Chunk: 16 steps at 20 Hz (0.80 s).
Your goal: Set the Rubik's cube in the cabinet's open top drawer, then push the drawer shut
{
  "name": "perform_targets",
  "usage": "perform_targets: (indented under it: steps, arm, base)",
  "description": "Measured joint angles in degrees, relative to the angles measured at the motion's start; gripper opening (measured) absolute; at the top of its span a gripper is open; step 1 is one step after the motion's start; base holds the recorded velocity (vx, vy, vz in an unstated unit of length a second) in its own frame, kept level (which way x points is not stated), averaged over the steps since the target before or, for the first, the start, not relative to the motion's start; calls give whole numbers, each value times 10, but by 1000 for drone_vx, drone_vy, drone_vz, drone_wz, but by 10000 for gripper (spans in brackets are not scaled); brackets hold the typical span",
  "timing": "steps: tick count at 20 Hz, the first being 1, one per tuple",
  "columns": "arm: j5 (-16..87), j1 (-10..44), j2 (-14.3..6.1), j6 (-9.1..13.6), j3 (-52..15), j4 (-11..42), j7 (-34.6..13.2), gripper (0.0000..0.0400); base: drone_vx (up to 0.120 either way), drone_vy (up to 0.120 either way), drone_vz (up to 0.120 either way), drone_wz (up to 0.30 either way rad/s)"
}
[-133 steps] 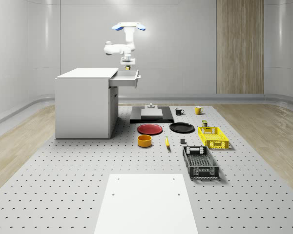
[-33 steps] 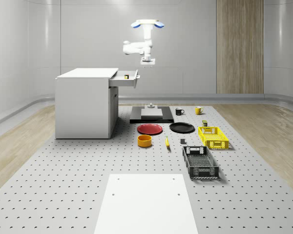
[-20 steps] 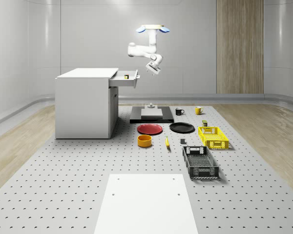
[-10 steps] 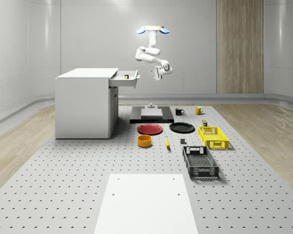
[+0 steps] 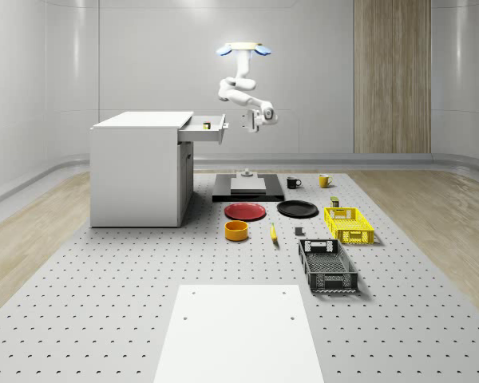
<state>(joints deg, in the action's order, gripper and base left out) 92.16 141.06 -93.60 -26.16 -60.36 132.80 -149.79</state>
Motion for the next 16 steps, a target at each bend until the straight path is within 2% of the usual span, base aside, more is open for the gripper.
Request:
perform_targets:
  steps: [3,4,6,9,13,16]
  arm:
    - [-3,5,0,3,2,-4,-2,400]
    - [-3,6,0,3,3,-5,-3,377]
    - [-4,8,0,4,4,-6,-3,270]
    - [-5,9,0,5,4,-7,-4,183]
    - [-6,10,0,5,5,-8,-5,134]
    - [-3,7,-1,5,6,-5,-2,119]
  base:
    - [0,-120,0,0]
    - [0,-40,0,0]
    - [0,-40,0,0]
    - [0,-120,0,0]
    - [0,-120,0,0]
    - [0,-27,0,0]
